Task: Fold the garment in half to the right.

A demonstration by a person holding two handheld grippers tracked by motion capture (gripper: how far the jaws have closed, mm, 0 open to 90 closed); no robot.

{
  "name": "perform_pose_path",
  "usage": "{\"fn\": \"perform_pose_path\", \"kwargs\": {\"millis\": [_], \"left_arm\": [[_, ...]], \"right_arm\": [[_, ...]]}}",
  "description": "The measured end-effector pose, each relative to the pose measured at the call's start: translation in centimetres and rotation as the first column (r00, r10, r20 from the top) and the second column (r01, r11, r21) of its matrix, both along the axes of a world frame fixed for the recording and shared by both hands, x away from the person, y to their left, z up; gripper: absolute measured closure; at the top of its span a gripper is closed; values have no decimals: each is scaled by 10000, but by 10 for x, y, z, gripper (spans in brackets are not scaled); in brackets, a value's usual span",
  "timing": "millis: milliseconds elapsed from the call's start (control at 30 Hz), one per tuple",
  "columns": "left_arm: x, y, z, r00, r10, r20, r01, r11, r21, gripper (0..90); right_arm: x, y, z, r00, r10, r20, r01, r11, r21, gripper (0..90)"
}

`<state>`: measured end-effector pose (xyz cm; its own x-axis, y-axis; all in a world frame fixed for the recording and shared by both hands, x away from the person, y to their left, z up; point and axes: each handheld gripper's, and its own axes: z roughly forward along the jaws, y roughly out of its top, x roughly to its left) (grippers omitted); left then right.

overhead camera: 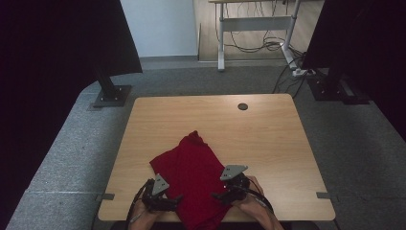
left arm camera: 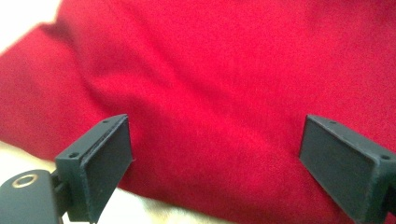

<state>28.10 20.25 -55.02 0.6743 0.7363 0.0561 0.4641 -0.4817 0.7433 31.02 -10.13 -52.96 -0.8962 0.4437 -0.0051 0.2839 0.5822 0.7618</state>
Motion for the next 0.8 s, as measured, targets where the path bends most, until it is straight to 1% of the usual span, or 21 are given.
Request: {"fn": "perform_pose_path", "kwargs": {"millis": [67, 100, 133, 167, 233, 267, 300, 333, 367, 400, 433, 467, 500, 533, 567, 600, 667, 700, 733, 767, 800], "left_arm": [[6, 0, -1, 9998, -194, -19, 194, 9998, -46, 77], [6, 0, -1, 9998, -194, -19, 194, 9998, -46, 74], [14, 0, -2, 9993, -362, 18, 362, 9993, -127, 74], [18, 0, -3, 9990, -455, 25, 455, 9988, -204, 75], [18, 0, -3, 9990, -455, 25, 455, 9988, -204, 75], [36, -3, -3, 9966, -821, 47, 822, 9965, -167, 75], [42, -4, -3, 9955, -949, 35, 950, 9953, -164, 76], [48, -7, -3, 9944, -1057, 17, 1057, 9942, -181, 76], [48, -7, -3, 9944, -1057, 17, 1057, 9942, -181, 76], [59, -11, -3, 9924, -1230, -13, 1230, 9923, -173, 76], [59, -11, -3, 9924, -1230, -13, 1230, 9923, -173, 76], [59, -11, -3, 9924, -1230, -13, 1230, 9923, -173, 76], [75, -21, -3, 9894, -1455, -18, 1455, 9892, -179, 76], [75, -21, -3, 9894, -1455, -18, 1455, 9892, -179, 76], [82, -25, -3, 9880, -1544, -58, 1542, 9878, -215, 76], [84, -27, -2, 9874, -1580, -102, 1579, 9873, -160, 76], [84, -27, -2, 9874, -1580, -102, 1579, 9873, -160, 79], [79, -31, 6, 9878, -1557, -56, 1558, 9872, 339, 79], [79, -31, 6, 9878, -1557, -56, 1558, 9872, 339, 134], [67, -32, 15, 9915, -1289, 188, 1278, 9905, 516, 134], [57, -32, 20, 9914, -1275, 298, 1266, 9915, 310, 132]], "right_arm": [[-1, -4, -12, 9998, -67, -183, 61, 9995, -301, 93], [-1, -4, -12, 9998, -67, -183, 61, 9995, -301, 93], [-2, -5, -15, 9997, -116, -227, 108, 9994, -343, 93], [-4, -10, -21, 9993, -249, -278, 241, 9994, -263, 92], [-6, -11, -22, 9992, -312, -233, 306, 9993, -233, 92], [-6, -11, -22, 9992, -312, -233, 306, 9993, -233, 93], [-11, -16, -23, 9984, -513, -220, 508, 9984, -260, 94], [-13, -18, -24, 9979, -600, -226, 594, 9979, -261, 94], [-13, -18, -24, 9979, -600, -226, 594, 9979, -261, 94], [-14, -19, -24, 9973, -707, -218, 701, 9972, -247, 95], [-14, -19, -24, 9973, -707, -218, 701, 9972, -247, 95], [-17, -22, -24, 9955, -914, -259, 908, 9956, -225, 95], [-17, -22, -24, 9955, -914, -259, 908, 9956, -225, 95], [-17, -22, -24, 9955, -914, -259, 908, 9956, -225, 95], [-19, -27, -24, 9921, -1206, -346, 1199, 9925, -228, 95], [-20, -29, -23, 9908, -1295, -391, 1286, 9914, -250, 95], [-20, -29, -23, 9905, -1314, -409, 1304, 9911, -250, 95], [-20, -29, -23, 9905, -1314, -409, 1304, 9911, -250, 96], [-20, -29, -23, 9905, -1314, -409, 1304, 9911, -250, 96], [-20, -32, -18, 9904, -1338, -351, 1333, 9910, -153, 107], [-20, -36, -13, 9908, -1352, -112, 1353, 9908, 70, 99]]}}
